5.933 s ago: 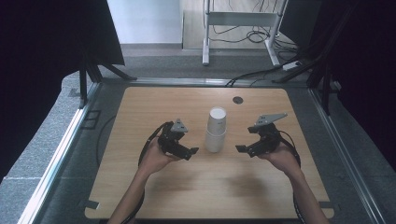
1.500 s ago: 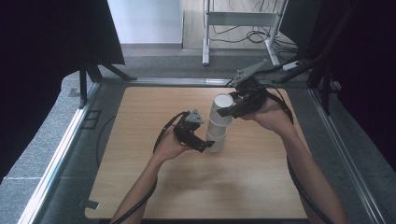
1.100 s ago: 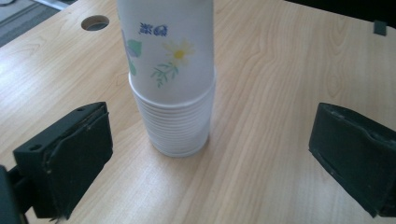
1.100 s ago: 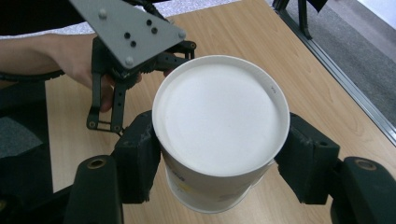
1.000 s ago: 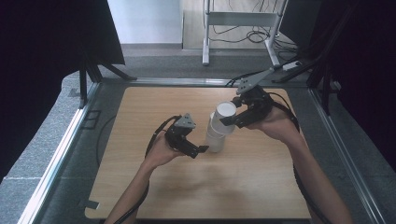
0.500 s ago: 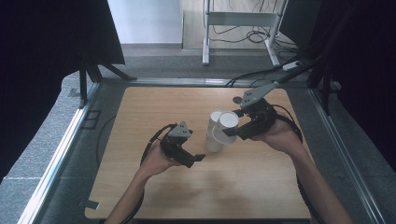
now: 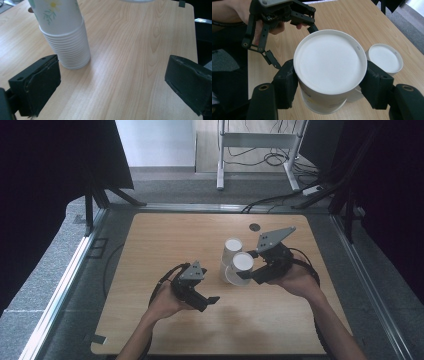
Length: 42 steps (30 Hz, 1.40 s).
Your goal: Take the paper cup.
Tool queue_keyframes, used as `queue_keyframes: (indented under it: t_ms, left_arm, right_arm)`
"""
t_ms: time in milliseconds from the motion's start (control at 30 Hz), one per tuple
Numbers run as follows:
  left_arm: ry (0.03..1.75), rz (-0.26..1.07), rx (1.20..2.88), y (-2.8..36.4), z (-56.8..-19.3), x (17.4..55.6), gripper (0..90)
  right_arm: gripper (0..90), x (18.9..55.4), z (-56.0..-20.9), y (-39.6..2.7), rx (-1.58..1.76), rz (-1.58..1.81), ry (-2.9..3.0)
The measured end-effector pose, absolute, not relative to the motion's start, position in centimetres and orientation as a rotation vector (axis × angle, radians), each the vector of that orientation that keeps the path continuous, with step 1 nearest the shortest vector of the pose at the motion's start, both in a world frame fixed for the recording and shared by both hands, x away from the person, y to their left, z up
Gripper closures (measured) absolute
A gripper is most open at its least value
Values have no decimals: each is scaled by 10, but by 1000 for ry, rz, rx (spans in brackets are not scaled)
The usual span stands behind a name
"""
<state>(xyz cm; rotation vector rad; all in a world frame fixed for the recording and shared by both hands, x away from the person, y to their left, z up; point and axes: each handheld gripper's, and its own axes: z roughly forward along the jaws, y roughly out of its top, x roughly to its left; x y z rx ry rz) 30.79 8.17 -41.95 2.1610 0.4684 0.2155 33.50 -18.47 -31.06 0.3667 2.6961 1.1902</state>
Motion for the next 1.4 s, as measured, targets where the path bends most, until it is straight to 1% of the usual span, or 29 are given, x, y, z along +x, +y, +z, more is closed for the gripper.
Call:
queue_keyframes:
  t_ms: [467, 767, 1000, 1400]
  left_arm:
    - [465, 224, 2157, 83, -437, 293, 40]
    - [447, 182, 2135, 80, -451, 286, 37]
    - [436, 173, 2124, 78, -460, 283, 58]
    - [419, 179, 2116, 79, -464, 278, 72]
  right_arm:
    - [354, 325, -341, -192, 369, 1237, 2686]
    - [354, 320, -362, -197, 384, 1292, 2685]
    - [355, 317, -382, -200, 383, 1343, 2679]
    - [356, 310, -412, -198, 367, 1463, 2669]
